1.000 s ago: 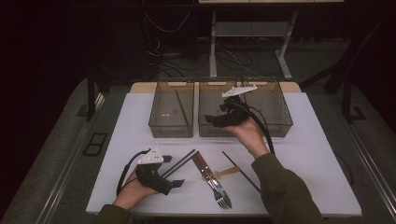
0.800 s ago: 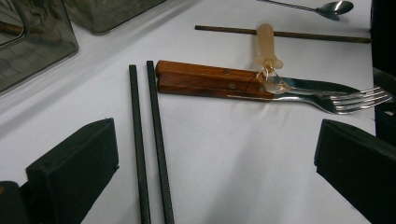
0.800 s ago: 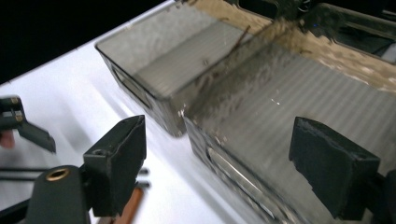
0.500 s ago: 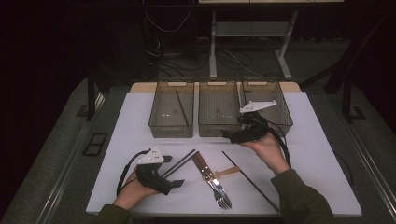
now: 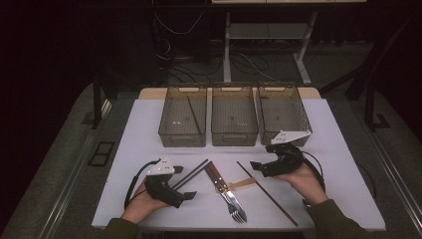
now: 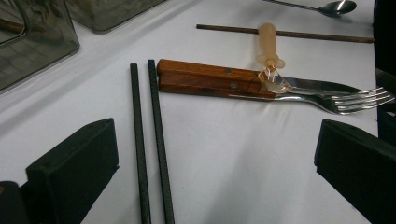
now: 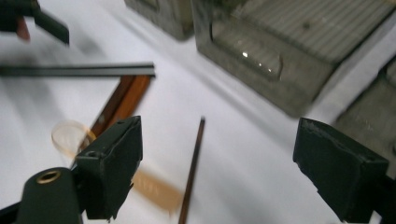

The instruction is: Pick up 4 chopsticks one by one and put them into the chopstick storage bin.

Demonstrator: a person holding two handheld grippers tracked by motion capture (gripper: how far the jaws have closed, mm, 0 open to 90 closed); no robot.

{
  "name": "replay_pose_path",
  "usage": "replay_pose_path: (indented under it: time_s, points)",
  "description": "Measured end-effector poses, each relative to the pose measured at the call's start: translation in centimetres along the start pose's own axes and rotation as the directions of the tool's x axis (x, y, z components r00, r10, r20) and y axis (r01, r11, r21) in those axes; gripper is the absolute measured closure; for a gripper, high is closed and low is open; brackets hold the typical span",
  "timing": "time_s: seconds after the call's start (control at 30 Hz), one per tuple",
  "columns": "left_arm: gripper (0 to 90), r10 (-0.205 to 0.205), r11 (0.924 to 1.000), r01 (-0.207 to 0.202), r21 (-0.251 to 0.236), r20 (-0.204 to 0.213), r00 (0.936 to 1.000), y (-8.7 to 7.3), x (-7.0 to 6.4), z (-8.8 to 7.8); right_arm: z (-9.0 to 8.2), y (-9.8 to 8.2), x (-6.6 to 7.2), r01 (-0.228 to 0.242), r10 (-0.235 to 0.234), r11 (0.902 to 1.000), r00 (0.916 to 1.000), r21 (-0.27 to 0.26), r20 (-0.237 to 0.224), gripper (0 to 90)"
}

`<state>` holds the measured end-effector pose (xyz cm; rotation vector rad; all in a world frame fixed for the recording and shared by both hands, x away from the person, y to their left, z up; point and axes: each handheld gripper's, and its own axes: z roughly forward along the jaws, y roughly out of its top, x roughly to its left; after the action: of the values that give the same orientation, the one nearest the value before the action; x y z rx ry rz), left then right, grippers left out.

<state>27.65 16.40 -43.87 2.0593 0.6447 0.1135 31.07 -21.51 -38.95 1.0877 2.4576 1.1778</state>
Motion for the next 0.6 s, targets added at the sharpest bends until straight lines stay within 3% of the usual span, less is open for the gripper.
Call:
replay_pose_path:
  time_s: [0.33,0.6]
  points:
    - [0.0,0.011,0.9999,-0.011,0.01,-0.003,0.9999,0.0,0.0,-0.1,-1.9,-3.6,0.5,-0.007,0.007,0.999,1.0,0.045,0.003,16.2]
    - [0.0,0.014,0.9998,-0.014,0.013,-0.005,0.9999,0.0,0.0,0.0,-3.4,-6.1,1.0,-0.035,0.035,0.9972,0.9994,0.067,0.004,34.8]
